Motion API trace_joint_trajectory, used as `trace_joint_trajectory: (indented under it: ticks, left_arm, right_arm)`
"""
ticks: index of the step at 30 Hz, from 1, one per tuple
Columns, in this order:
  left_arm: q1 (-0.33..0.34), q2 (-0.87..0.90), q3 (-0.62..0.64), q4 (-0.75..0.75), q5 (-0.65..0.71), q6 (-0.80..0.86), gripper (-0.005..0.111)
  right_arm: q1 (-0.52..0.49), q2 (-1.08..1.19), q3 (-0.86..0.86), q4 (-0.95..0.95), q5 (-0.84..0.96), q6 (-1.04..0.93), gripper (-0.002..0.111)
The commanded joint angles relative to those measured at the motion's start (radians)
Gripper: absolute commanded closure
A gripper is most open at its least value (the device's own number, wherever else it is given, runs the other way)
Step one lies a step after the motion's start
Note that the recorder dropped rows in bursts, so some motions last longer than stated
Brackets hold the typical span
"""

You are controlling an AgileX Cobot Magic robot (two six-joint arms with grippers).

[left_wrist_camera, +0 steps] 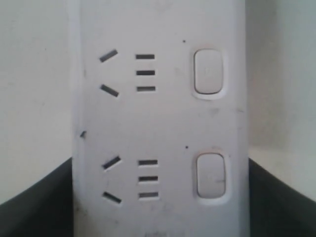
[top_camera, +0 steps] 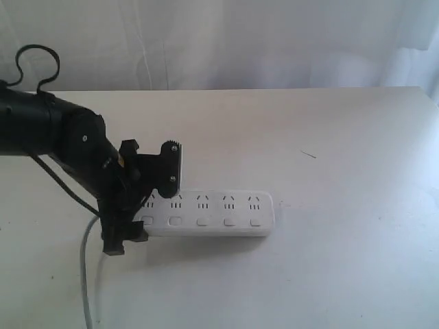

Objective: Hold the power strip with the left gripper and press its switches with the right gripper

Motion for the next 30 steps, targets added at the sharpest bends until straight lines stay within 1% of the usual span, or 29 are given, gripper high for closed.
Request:
trace_joint_trajectory:
  ticks: [1, 4, 10, 14, 15, 18, 20, 24, 30]
  left_arm:
    - [0.055, -0.007, -0.046, -0.003, 0.094, 0.057, 0.107]
    - [0.079, -0.004, -0.046, -0.003, 0.115, 0.094, 0.107]
    - [0.083, 0.057, -0.046, -0.001, 0.220, 0.205, 0.107]
    - [0.083, 0.120, -0.067, -0.003, 0.192, 0.227, 0.107]
    - [0.081, 0.136, -0.087, -0.039, 0.191, 0.232, 0.107]
    - [0.081, 0.155, -0.126, -0.184, 0.215, 0.327, 0.107]
    - [0.081, 0.156, -0.126, -0.225, 0.206, 0.385, 0.107]
    - [0.081, 0.200, -0.126, -0.231, 0.234, 0.384, 0.107]
    - [0.081, 0.220, -0.126, -0.252, 0.223, 0.380, 0.107]
  right_arm:
    - [-0.002, -0.005, 0.001, -0.005, -0.013, 0.001, 0.108]
    - [-0.002, -0.005, 0.001, -0.005, -0.013, 0.001, 0.108]
    - [-0.002, -0.005, 0.001, -0.005, -0.013, 0.001, 0.108]
    - [-0.002, -0.005, 0.001, -0.005, -0.013, 0.001, 0.108]
    - [-0.002, -0.005, 0.001, -0.005, -0.013, 0.001, 0.108]
    - [-0.002, -0.005, 0.001, -0.005, -0.013, 0.001, 0.108]
    - [-0.002, -0.005, 0.001, -0.005, -0.013, 0.001, 0.108]
    - [-0.002, -0.005, 0.001, -0.005, -0.013, 0.001, 0.108]
    - [-0.002, -0.005, 0.001, -0.005, -0.013, 0.001, 0.108]
